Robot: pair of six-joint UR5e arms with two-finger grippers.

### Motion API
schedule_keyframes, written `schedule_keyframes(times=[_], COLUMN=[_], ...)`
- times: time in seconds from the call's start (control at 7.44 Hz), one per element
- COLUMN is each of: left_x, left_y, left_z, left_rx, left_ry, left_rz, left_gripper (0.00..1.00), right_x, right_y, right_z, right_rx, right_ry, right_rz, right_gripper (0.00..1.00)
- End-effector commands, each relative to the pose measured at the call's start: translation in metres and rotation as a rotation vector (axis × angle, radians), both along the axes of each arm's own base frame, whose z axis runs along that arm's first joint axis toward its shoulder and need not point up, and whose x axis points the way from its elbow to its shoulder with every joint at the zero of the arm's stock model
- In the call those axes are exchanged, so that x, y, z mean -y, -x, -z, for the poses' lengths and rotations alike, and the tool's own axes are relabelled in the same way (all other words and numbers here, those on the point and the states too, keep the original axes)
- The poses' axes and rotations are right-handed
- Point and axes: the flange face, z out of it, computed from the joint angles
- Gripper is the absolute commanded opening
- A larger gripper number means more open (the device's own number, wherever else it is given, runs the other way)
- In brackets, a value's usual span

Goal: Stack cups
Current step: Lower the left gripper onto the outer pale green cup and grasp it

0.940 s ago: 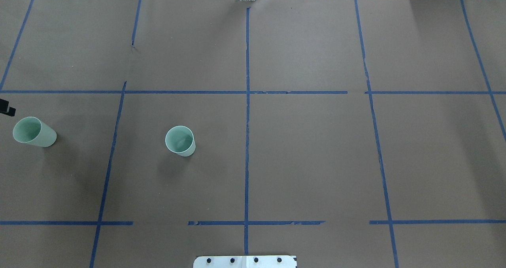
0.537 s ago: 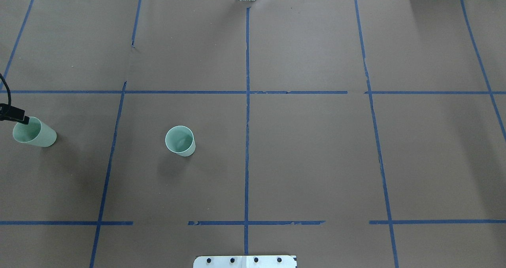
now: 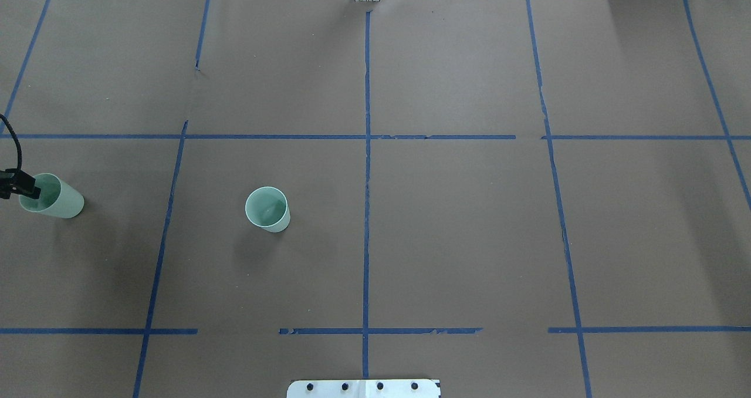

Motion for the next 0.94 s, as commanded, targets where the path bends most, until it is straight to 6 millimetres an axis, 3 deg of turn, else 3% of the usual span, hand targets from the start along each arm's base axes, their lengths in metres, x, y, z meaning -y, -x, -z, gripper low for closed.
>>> schedule_keyframes(times=[0.0,0.27,0.4,0.67,0.81], left_x=[0.0,0.001,0.004,0.004,0.024], left_y=[0.001,0.007,0.007,0.01,-0.003], left_z=[0.01,0.042,0.079,0.19,0.241], left_rx=[-0.01,-0.032,-0.021,-0.026,-0.06], left_ry=[-0.011,-0.053,-0.034,0.019,0.073], left_rz=[0.002,0.014,0.017,0.076,0.154], left_gripper=[0.0,0.0,0.0,0.0,0.0], right_x=[0.0,0.0,0.0,0.0,0.0], right_y=[0.0,0.0,0.0,0.0,0.0], right_z=[0.0,0.0,0.0,0.0,0.0], right_rx=[0.0,0.0,0.0,0.0,0.0], right_ry=[0.0,0.0,0.0,0.0,0.0], right_rz=[0.0,0.0,0.001,0.001,0.001], right_gripper=[1.0,1.0,1.0,1.0,1.0])
